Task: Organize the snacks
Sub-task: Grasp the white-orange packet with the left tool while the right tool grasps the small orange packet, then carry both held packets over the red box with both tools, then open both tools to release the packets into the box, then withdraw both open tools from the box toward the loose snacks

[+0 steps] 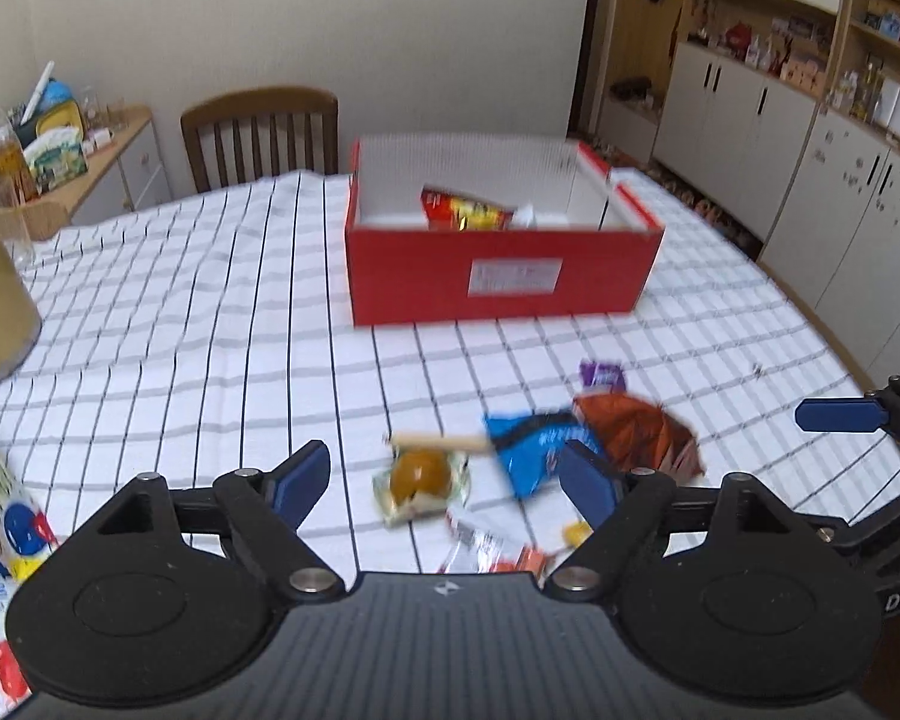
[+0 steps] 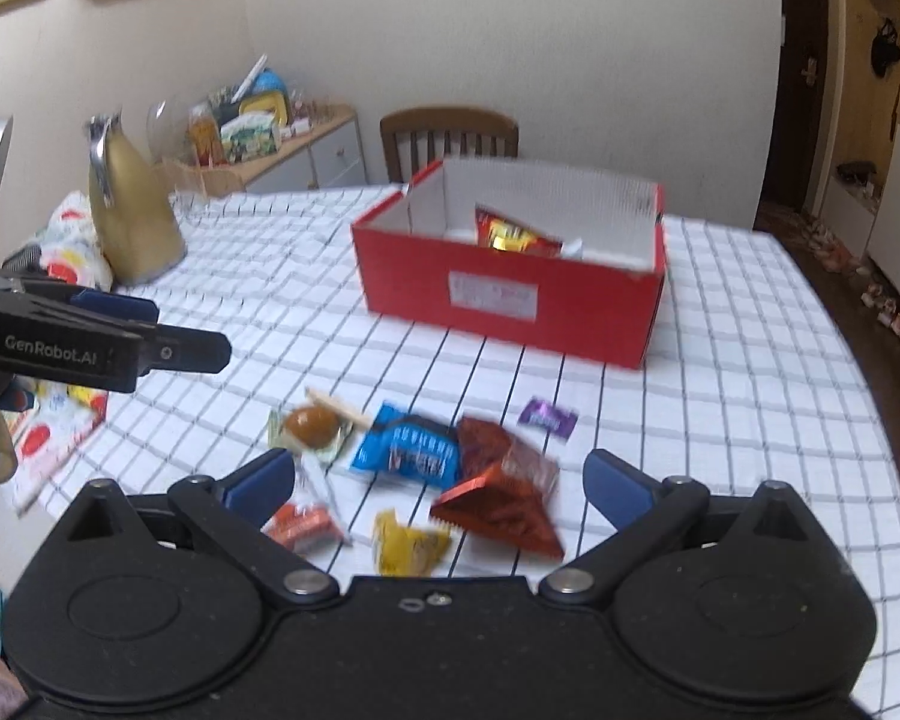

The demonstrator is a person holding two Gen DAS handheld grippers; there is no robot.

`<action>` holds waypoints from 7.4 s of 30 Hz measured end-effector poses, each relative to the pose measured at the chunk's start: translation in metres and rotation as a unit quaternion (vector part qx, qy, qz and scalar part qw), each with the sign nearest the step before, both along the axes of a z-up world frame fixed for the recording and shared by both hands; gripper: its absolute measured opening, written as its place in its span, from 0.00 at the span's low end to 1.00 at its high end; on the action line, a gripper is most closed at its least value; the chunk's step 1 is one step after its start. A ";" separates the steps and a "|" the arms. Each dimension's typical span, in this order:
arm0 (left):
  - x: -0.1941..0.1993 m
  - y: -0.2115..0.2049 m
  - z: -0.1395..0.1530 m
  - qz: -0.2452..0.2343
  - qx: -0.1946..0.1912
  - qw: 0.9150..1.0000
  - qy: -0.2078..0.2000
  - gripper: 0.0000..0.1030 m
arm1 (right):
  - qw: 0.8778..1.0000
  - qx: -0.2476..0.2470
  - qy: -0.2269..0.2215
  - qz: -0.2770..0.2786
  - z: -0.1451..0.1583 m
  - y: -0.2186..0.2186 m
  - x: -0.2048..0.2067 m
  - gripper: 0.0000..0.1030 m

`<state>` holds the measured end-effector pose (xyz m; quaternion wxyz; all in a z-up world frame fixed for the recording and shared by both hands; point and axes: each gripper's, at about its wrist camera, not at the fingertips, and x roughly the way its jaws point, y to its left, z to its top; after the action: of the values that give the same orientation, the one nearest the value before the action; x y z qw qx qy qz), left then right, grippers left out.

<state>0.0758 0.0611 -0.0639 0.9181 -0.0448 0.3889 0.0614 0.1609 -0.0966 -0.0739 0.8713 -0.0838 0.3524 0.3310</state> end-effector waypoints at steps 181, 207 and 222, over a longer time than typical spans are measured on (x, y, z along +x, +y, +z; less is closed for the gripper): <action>0.340 0.051 -0.047 0.047 0.048 0.987 0.148 0.49 | 0.990 -0.113 0.062 -0.053 -0.034 0.088 0.288 0.15; 0.315 0.051 -0.035 0.053 0.036 0.988 0.138 0.59 | 0.991 -0.095 0.074 -0.062 -0.021 0.085 0.276 0.46; 0.269 0.055 0.010 0.060 0.005 0.995 0.083 0.59 | 0.995 -0.060 0.048 -0.064 0.017 0.071 0.249 0.61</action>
<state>0.3443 0.1166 -0.0541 0.8777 -0.0580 0.4598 0.1217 0.4094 -0.0257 -0.0565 0.8663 -0.0976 0.4176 0.2562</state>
